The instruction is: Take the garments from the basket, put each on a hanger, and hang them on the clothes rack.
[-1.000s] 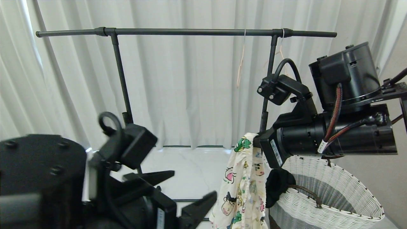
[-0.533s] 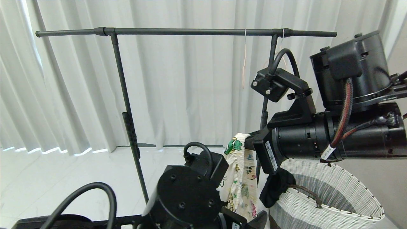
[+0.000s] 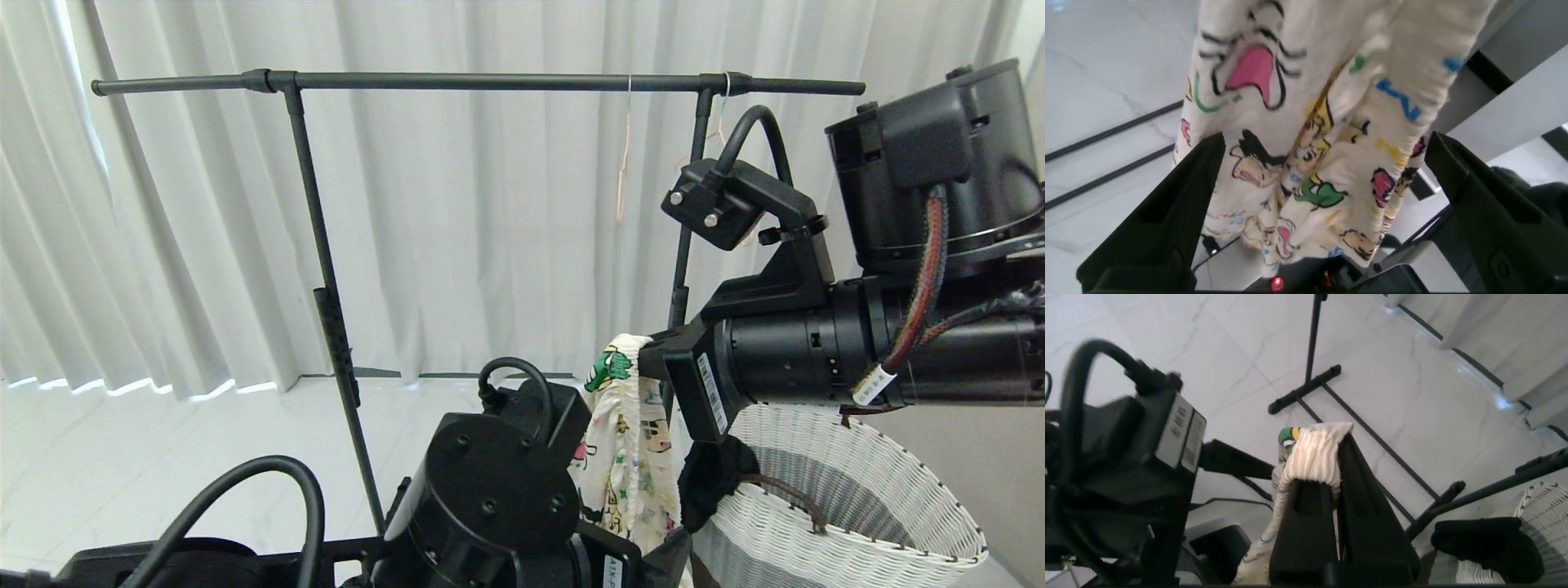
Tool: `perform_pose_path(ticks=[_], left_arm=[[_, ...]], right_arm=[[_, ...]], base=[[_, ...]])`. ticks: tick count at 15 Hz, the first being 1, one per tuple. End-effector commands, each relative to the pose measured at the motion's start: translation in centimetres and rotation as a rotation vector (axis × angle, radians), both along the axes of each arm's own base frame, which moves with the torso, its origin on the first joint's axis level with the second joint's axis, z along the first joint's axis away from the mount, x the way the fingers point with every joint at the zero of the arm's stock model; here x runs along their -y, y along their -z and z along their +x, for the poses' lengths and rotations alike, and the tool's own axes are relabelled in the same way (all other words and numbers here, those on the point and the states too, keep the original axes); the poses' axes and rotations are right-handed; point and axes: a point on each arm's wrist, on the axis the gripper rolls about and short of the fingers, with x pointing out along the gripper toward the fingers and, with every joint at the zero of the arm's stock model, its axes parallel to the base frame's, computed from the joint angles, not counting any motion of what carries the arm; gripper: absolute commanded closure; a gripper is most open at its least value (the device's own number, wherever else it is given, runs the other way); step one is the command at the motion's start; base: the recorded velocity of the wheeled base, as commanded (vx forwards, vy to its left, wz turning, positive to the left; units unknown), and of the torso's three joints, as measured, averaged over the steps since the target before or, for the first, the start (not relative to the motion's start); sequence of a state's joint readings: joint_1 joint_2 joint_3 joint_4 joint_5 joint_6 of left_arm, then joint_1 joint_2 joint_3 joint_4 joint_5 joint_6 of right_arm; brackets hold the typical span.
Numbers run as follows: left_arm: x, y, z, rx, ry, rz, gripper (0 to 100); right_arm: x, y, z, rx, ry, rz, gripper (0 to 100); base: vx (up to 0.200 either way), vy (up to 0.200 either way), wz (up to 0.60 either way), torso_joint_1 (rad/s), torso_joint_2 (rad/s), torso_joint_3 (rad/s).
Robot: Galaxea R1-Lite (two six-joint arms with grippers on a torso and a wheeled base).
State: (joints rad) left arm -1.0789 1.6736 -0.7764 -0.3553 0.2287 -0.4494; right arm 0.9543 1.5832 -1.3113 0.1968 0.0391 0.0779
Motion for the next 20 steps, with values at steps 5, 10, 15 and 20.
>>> perform_pose_path(ticks=[5,10,15,20], left_arm=[[-1.7,-1.6,1.1,0.033,-0.069,-0.048,0],[-3.3,3.3,0.7,-0.066,-0.090,0.119,0],[-5.3,6.7,-0.7,-0.144,-0.086,0.250,0],[-5.6,6.2,-0.9,-0.132,-0.085,0.233,100]], right_arm=[[0.0,-0.2,-0.2,0.003,-0.006,0.006,100],[0.3,-0.6,-0.6,0.010,-0.012,0.017,100],[0.9,-1.0,-1.0,0.012,-0.011,0.019,100],[1.5,-0.7,-0.9,0.006,0.005,0.008,100]], base=[[0.000,0.000,0.00,0.000,0.00,0.000],[0.000,0.000,0.00,0.000,0.00,0.000],[0.000,0.000,0.00,0.000,0.00,0.000],[0.000,0.000,0.00,0.000,0.00,0.000]])
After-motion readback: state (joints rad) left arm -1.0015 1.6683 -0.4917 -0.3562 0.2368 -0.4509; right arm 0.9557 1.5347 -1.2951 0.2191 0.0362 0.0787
